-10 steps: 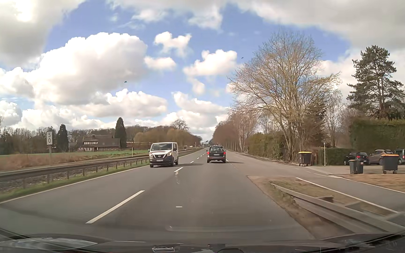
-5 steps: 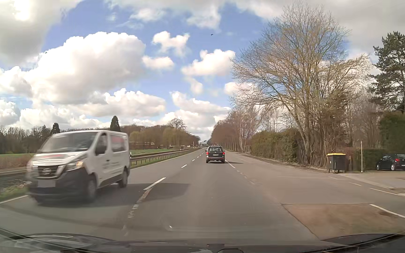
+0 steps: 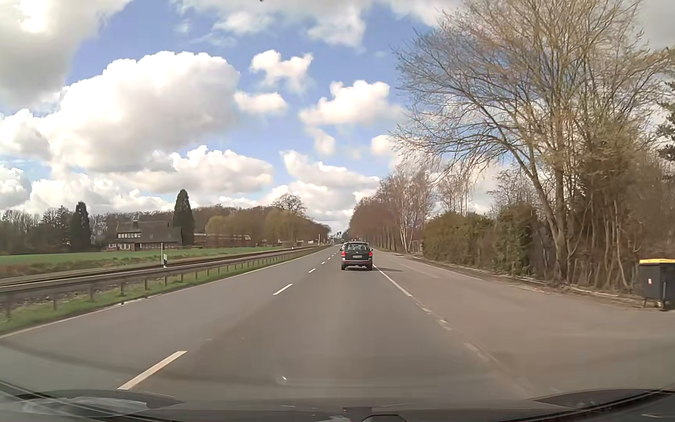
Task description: Follow the waypoints while adhering to traffic rules and regulations
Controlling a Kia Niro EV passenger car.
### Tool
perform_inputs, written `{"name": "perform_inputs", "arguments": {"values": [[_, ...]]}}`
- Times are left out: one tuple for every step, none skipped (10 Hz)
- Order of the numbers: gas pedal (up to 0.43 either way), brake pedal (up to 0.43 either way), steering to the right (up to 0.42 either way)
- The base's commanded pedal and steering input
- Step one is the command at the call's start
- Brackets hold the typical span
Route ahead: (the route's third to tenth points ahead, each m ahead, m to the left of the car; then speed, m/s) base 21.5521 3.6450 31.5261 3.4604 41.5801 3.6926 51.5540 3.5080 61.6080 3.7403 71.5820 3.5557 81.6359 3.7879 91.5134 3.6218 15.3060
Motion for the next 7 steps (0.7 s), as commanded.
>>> {"name": "perform_inputs", "arguments": {"values": [[0.248, 0.0, 0.002], [0.248, 0.0, 0.001], [0.248, 0.0, 0.001], [0.248, 0.0, 0.001], [0.248, 0.0, 0.0], [0.248, 0.0, 0.0], [0.248, 0.0, 0.001]]}}
